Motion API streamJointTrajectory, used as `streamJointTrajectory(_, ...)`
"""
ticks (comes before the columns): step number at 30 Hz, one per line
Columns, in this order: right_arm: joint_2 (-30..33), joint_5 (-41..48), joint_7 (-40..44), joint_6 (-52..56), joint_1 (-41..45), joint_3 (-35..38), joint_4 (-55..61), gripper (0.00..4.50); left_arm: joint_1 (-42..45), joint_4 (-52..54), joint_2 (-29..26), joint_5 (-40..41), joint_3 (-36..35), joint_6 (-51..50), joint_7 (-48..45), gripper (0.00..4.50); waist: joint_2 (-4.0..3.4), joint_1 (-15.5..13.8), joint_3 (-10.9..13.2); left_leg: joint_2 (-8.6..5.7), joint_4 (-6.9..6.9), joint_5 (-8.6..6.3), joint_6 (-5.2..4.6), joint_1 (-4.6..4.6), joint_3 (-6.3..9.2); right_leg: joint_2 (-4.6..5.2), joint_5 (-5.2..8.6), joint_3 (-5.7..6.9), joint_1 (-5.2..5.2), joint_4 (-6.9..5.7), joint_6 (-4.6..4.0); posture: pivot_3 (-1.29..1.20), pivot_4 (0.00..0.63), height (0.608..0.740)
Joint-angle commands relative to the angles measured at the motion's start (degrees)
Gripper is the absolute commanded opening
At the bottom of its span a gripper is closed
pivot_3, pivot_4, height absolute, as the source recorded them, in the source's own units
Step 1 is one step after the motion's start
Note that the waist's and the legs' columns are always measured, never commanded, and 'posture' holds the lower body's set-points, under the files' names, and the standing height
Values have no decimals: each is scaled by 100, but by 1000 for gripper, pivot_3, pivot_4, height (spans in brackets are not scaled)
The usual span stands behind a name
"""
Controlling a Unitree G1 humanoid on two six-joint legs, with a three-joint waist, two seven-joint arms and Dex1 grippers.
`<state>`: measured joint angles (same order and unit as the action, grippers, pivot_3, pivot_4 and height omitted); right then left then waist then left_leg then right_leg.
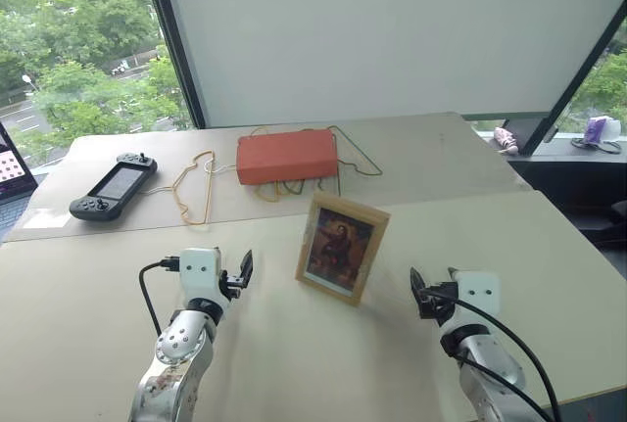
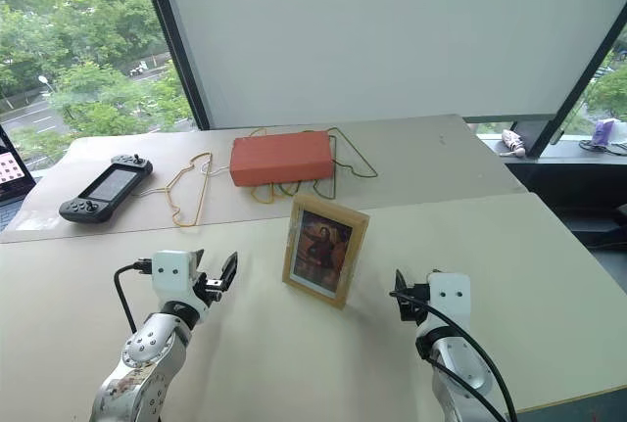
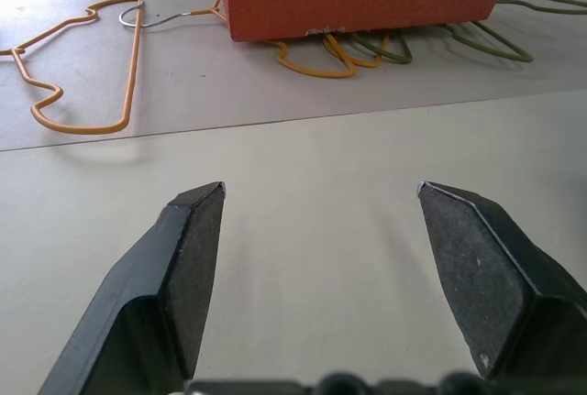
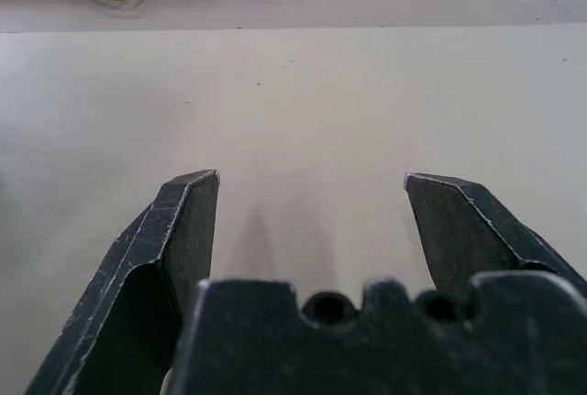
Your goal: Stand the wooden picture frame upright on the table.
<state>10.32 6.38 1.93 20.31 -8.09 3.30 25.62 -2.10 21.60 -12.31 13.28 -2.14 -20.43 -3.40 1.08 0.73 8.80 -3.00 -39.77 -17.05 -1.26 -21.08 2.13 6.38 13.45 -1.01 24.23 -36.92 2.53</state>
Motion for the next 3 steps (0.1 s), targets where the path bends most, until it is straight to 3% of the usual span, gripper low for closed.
streamJointTrajectory(1,50,12,91,-255,125,214,-34,3764,33,73,-3,-20,-150,9,-69,3623,0,-2,0,0,0,0,0,0,0,1,0,0,-1,0,0,0,150,740)
streamJointTrajectory(3,33,46,123,-281,152,257,-72,3764,44,60,3,-31,-184,28,-78,3623,0,-3,0,1,0,0,0,0,2,1,0,0,-2,2,0,0,150,740)
